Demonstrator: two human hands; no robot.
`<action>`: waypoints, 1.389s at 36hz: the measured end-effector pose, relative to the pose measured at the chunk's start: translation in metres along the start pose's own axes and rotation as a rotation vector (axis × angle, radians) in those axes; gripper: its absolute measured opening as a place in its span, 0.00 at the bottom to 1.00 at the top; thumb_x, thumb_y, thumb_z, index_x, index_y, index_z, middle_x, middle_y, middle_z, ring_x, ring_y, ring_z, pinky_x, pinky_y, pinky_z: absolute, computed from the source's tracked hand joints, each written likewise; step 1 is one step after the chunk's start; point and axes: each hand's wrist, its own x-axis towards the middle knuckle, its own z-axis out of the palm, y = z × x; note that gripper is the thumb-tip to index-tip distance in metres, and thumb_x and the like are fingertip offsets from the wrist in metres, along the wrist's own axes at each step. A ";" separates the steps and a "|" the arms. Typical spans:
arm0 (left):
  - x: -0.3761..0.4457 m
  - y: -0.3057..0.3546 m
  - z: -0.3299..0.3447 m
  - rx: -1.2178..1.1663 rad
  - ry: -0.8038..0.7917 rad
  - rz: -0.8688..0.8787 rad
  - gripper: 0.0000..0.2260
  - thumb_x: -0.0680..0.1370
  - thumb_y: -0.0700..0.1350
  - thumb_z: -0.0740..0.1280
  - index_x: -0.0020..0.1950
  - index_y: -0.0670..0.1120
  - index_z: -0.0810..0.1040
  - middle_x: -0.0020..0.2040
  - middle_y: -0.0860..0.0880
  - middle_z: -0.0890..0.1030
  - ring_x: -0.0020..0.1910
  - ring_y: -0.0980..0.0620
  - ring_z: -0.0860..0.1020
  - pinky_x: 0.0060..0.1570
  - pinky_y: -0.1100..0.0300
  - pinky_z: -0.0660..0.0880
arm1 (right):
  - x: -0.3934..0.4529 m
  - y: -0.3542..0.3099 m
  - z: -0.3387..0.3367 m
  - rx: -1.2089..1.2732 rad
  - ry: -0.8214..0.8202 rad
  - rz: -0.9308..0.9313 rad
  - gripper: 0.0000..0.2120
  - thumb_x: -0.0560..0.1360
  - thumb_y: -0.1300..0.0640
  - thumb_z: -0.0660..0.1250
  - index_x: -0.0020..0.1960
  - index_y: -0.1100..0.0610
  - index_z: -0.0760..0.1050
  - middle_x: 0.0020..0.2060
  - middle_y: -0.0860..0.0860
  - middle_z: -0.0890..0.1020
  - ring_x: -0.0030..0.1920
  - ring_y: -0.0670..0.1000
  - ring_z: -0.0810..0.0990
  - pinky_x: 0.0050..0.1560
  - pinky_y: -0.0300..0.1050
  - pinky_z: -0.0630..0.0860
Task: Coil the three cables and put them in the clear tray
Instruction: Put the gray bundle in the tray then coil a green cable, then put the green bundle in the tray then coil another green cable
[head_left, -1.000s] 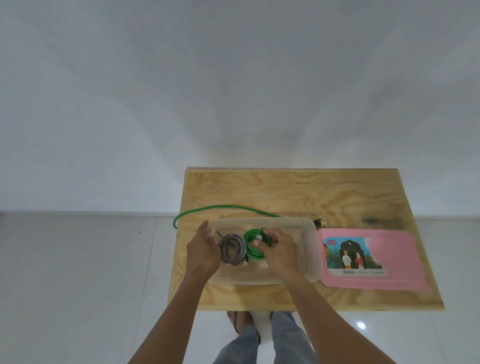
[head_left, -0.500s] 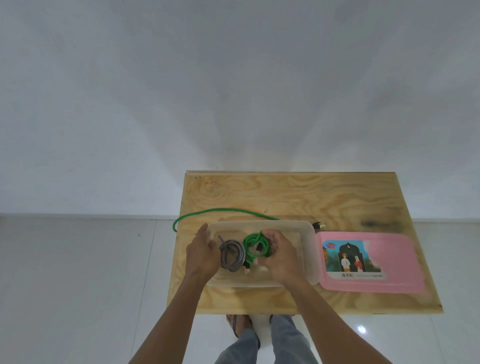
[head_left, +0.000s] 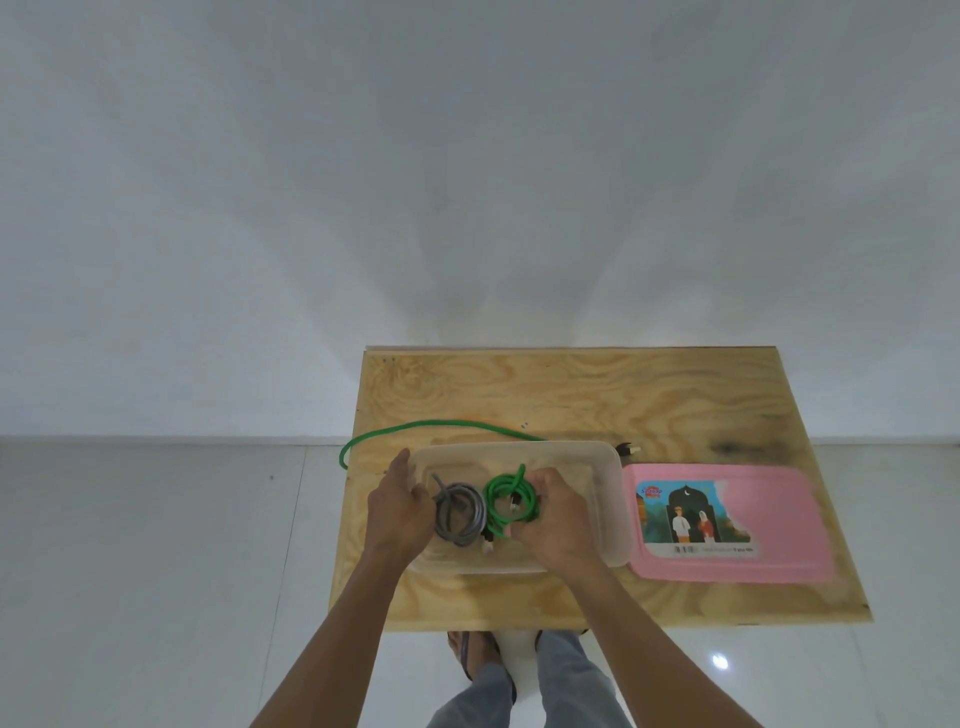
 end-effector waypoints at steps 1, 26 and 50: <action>0.000 0.000 0.000 0.001 0.001 0.000 0.25 0.82 0.39 0.57 0.79 0.46 0.60 0.75 0.42 0.69 0.73 0.42 0.68 0.71 0.49 0.67 | -0.001 0.000 0.000 -0.015 -0.003 0.002 0.29 0.64 0.61 0.80 0.61 0.55 0.74 0.55 0.48 0.82 0.54 0.48 0.80 0.47 0.36 0.71; -0.007 0.006 -0.016 -0.058 0.056 0.049 0.23 0.82 0.43 0.61 0.78 0.44 0.63 0.73 0.42 0.72 0.71 0.45 0.71 0.67 0.51 0.69 | -0.019 -0.037 -0.024 0.069 0.032 0.035 0.31 0.76 0.51 0.72 0.76 0.56 0.65 0.72 0.53 0.72 0.72 0.52 0.70 0.70 0.47 0.68; 0.072 0.005 -0.073 0.097 0.130 0.118 0.13 0.80 0.39 0.66 0.64 0.43 0.80 0.64 0.43 0.80 0.59 0.46 0.81 0.59 0.59 0.74 | 0.085 -0.121 -0.001 -0.346 -0.131 -0.176 0.08 0.79 0.61 0.66 0.53 0.53 0.82 0.57 0.52 0.82 0.60 0.55 0.79 0.58 0.44 0.77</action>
